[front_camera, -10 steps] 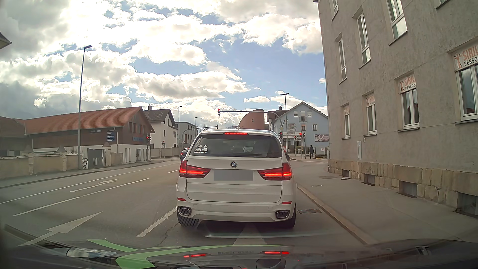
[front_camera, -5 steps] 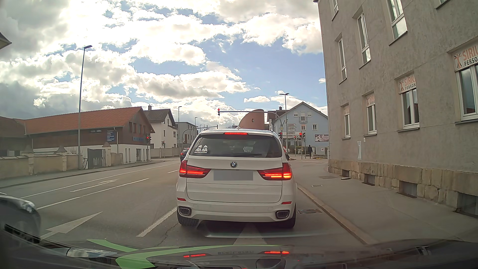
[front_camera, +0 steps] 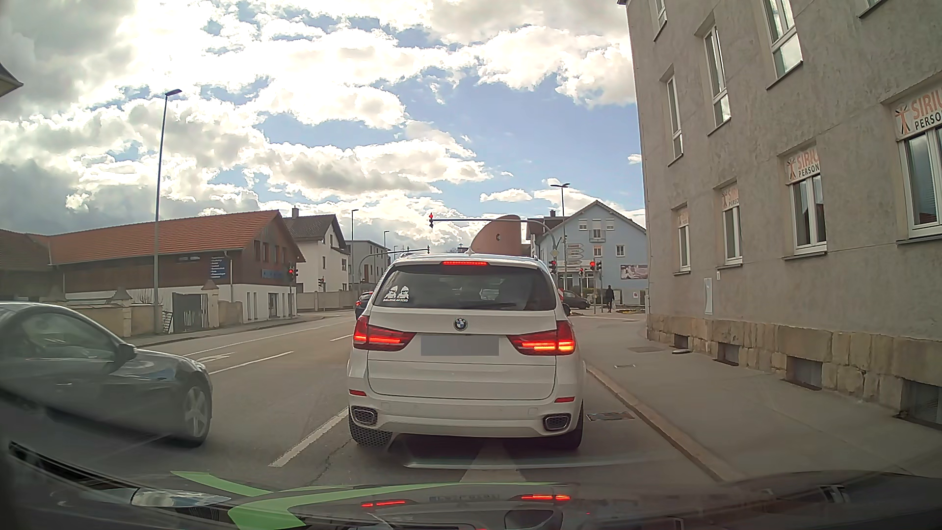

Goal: Follow the waypoints while adhering to traffic rules and regulations

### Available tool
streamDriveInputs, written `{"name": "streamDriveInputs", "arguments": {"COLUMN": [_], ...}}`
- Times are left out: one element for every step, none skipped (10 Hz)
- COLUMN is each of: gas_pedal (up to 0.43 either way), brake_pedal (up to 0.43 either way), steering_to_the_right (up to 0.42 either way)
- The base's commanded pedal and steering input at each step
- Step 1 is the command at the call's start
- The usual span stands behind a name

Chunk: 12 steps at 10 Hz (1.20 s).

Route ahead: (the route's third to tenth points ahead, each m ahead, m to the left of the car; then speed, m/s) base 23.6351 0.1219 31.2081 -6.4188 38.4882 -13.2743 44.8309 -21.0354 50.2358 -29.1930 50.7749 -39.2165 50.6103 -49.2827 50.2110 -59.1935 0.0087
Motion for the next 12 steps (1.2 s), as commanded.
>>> {"name": "streamDriveInputs", "arguments": {"gas_pedal": [0.000, 0.000, 0.000, 0.000, 0.000, 0.000, 0.000, 0.000, 0.000, 0.000, 0.000, 0.000], "brake_pedal": [0.268, 0.268, 0.268, 0.268, 0.268, 0.274, 0.274, 0.268, 0.274, 0.274, 0.274, 0.274], "steering_to_the_right": [-0.004, -0.004, -0.004, -0.004, -0.004, -0.004, -0.004, -0.004, -0.004, -0.004, -0.004, -0.004]}}
